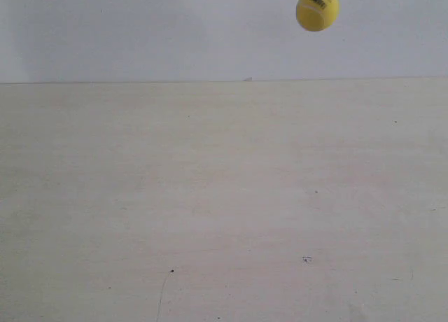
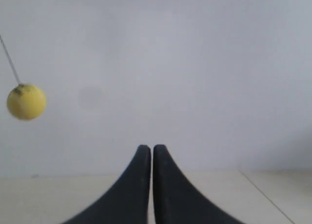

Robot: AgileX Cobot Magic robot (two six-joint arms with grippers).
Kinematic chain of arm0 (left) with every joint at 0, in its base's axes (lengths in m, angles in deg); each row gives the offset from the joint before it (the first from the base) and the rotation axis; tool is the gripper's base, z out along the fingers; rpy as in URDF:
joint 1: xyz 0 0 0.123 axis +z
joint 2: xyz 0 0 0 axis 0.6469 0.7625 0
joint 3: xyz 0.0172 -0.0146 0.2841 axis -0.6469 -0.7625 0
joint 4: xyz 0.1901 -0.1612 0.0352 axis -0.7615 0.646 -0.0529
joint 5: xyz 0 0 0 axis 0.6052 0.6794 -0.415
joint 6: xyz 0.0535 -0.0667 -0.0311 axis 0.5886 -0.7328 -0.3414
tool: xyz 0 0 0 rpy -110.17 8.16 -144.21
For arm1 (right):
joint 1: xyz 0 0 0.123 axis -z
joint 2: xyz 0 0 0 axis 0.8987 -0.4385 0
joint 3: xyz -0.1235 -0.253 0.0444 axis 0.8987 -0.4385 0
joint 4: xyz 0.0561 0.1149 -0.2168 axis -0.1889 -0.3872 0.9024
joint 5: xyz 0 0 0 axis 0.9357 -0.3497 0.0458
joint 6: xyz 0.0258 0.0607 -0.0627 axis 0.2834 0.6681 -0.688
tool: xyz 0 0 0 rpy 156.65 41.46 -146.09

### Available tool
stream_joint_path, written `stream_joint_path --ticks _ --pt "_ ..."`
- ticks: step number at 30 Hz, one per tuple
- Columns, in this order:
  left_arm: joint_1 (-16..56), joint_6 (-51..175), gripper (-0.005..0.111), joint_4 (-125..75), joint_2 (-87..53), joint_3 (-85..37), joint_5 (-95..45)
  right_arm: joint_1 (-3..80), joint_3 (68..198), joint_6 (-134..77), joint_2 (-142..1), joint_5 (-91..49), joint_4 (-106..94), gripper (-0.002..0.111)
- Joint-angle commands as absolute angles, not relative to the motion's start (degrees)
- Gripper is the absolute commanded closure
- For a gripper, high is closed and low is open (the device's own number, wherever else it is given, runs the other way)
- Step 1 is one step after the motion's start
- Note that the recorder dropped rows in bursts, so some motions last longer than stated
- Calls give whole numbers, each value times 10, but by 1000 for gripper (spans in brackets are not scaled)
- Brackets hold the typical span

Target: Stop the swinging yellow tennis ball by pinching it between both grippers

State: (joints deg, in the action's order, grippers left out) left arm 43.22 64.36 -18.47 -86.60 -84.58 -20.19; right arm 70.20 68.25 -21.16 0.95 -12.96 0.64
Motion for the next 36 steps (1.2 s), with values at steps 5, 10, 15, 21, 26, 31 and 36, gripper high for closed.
stream_joint_path --ticks 5,10,15,21,26,31,36 --pt "430 452 102 -119 -867 -848 -377 703 683 -120 12 -9 7 108" --pt "430 443 102 -119 -867 -848 -380 703 683 -38 12 31 7 108" --pt "430 443 102 -119 -867 -848 -406 703 683 8 12 31 7 108" --pt "430 416 102 -195 -867 -848 -468 703 683 74 12 93 8 108" --pt "430 313 102 -336 -858 -801 -551 703 698 78 -1 223 8 108" --pt "430 222 102 -484 -770 -671 -540 703 817 89 -96 140 52 108" --pt "430 70 102 -680 -637 -563 -508 703 905 162 -243 99 228 108"
